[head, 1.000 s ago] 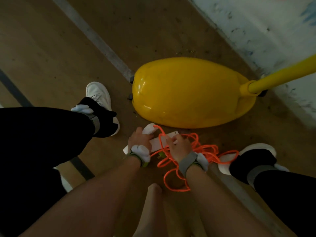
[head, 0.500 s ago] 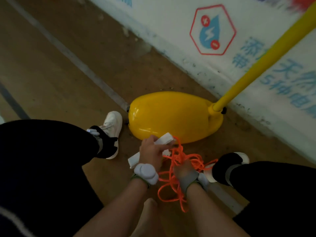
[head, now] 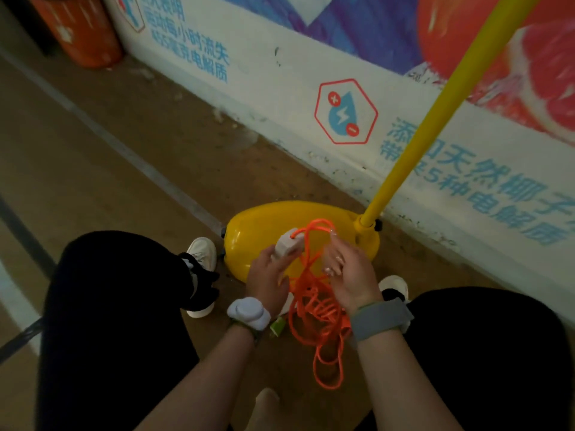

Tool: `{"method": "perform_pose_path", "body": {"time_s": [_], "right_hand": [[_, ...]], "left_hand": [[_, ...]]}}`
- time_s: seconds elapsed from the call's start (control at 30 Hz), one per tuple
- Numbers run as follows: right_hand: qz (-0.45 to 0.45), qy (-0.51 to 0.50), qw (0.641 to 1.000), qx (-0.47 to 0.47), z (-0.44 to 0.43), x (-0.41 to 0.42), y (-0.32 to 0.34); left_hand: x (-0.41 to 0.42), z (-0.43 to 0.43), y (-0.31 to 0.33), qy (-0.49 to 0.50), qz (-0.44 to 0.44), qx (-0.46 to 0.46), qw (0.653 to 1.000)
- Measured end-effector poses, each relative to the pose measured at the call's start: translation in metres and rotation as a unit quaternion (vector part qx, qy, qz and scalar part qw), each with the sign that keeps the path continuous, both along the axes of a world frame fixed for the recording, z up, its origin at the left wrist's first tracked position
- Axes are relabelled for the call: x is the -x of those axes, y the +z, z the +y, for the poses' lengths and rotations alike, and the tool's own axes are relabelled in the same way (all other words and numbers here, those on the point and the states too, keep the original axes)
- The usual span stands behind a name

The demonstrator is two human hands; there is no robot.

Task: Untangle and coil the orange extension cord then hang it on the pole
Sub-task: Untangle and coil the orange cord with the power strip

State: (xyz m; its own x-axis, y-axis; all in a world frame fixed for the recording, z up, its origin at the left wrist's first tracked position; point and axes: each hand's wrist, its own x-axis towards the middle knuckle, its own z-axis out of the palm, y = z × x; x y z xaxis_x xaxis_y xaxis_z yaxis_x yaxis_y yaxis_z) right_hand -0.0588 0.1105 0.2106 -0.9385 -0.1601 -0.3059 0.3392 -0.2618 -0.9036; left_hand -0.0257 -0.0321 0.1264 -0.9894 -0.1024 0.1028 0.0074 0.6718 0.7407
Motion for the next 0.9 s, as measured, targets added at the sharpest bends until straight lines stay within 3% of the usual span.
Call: {"method": "perform_pose_path", "body": {"time_s": [0.1, 0.27, 0.33, 0.37, 0.47, 0.57, 0.67, 0.77, 0.9], "right_hand": [[-0.060, 0.055, 0.974, 0.211, 0.004, 0.007, 0.003], [-0.112, 0.100, 0.911, 0.383, 0.013, 0.013, -0.003], [-0.121, 0.057, 0.896, 0.423, 0.012, 0.013, -0.007], [-0.120, 0.034, 0.888, 0.442, 0.013, 0.014, -0.010], [-0.122, -0.017, 0.863, 0.490, 0.017, 0.015, -0.016], [-0.151, -0.080, 0.855, 0.490, 0.019, 0.017, -0.021], [-0.205, -0.136, 0.872, 0.422, 0.017, 0.021, -0.018], [-0.272, -0.162, 0.938, 0.143, 0.021, 0.024, -0.035], [-0.260, -0.167, 0.932, -0.188, 0.014, 0.008, -0.069]], "left_hand": [[-0.005, 0.009, -0.001, -0.035, -0.017, 0.041, 0.998], [-0.013, 0.011, -0.004, 0.021, -0.115, 0.021, 0.993], [-0.014, 0.012, 0.001, 0.053, -0.076, -0.078, 0.993], [-0.015, 0.013, 0.005, 0.024, -0.069, -0.109, 0.991], [-0.020, 0.017, 0.018, -0.063, -0.157, -0.185, 0.968], [-0.018, 0.013, 0.011, -0.077, -0.205, -0.289, 0.932], [-0.016, 0.008, 0.009, -0.038, -0.210, -0.336, 0.917], [-0.017, 0.008, 0.007, 0.023, -0.211, -0.389, 0.897], [-0.021, 0.014, -0.001, 0.052, -0.198, -0.381, 0.902]]}}
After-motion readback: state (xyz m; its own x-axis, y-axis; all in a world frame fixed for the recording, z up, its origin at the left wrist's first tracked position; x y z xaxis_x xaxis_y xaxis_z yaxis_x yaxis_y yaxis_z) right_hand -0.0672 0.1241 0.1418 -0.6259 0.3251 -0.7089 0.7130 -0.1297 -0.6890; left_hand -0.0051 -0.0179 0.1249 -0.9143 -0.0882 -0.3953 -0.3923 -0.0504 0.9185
